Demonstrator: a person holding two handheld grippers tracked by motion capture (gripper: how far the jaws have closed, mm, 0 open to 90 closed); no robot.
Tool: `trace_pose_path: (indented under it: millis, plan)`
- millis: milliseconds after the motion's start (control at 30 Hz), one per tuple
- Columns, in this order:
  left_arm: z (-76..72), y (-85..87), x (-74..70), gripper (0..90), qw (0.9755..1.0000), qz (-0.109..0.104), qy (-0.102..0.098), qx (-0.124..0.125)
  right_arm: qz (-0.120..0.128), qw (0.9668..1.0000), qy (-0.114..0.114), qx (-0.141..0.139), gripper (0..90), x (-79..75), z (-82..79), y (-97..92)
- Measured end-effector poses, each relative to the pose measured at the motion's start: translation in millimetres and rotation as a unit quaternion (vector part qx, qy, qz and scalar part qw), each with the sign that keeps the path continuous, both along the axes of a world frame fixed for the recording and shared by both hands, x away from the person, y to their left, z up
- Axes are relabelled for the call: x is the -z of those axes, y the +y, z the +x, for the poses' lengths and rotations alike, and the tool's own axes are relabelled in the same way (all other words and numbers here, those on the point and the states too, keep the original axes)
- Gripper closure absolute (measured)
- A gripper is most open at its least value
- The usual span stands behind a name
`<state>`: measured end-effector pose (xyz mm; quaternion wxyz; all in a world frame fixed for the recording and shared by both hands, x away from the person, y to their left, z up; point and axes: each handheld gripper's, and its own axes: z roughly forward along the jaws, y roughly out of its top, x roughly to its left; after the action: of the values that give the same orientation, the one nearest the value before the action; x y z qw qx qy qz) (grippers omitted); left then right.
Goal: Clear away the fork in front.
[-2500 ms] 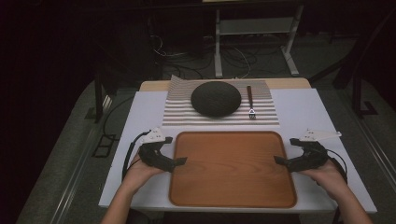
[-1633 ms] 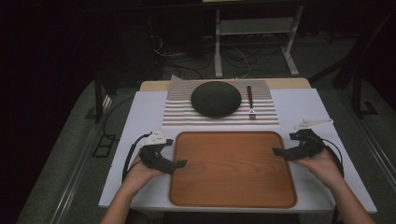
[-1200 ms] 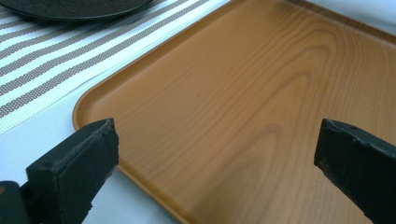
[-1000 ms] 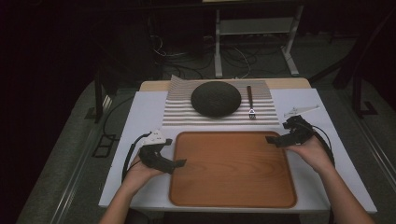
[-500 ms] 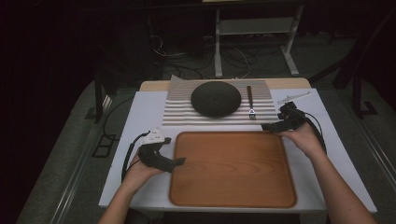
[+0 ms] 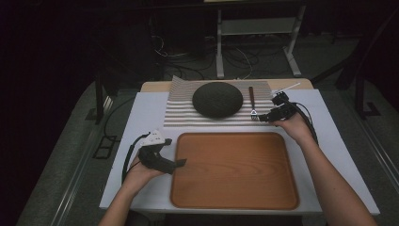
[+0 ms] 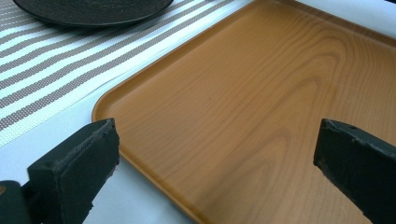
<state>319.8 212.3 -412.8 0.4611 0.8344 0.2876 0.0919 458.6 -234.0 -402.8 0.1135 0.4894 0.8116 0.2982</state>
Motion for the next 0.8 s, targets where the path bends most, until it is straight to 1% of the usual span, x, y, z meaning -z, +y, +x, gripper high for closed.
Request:
trace_pose_path:
  millis: [67,200,367,467,567,700,733,767,800]
  plan:
    - [-0.1,0.3,-0.2,0.0,1.0000,0.000,0.000,-0.001,-0.007,0.9999,0.008,0.006,37.5,1.4,6.7,1.6]
    - [0.0,1.0,-0.5,0.0,1.0000,-0.002,-0.001,-0.003,-0.013,0.9996,0.019,0.018,42.4,1.8,20.0,5.3]
    - [0.4,1.5,-0.2,0.0,1.0000,0.001,-0.001,-0.005,-0.019,0.9991,0.032,0.021,46.8,1.0,37.5,11.6]
    - [0.4,1.6,-0.3,0.0,1.0000,0.001,-0.001,-0.006,-0.030,0.9984,0.040,0.026,48.1,0.3,50.9,15.9]
    - [0.4,1.9,-0.2,0.0,1.0000,0.002,-0.002,-0.007,-0.033,0.9978,0.049,0.030,50.0,-0.7,61.8,19.3]
    - [1.0,3.5,-0.1,0.0,1.0000,0.000,-0.002,-0.009,-0.042,0.9968,0.058,0.035,52.7,-1.2,76.4,25.4]
    - [0.9,3.8,-0.2,0.0,1.0000,0.000,-0.001,-0.009,-0.046,0.9964,0.062,0.036,52.9,-1.7,80.0,27.0]
    - [0.9,4.1,-0.1,0.0,1.0000,0.001,-0.001,-0.009,-0.048,0.9957,0.070,0.037,53.5,-2.6,88.1,29.9]
    - [0.8,4.2,-0.1,0.0,1.0000,0.001,-0.001,-0.009,-0.048,0.9957,0.070,0.037,53.5,-2.6,88.1,29.9]
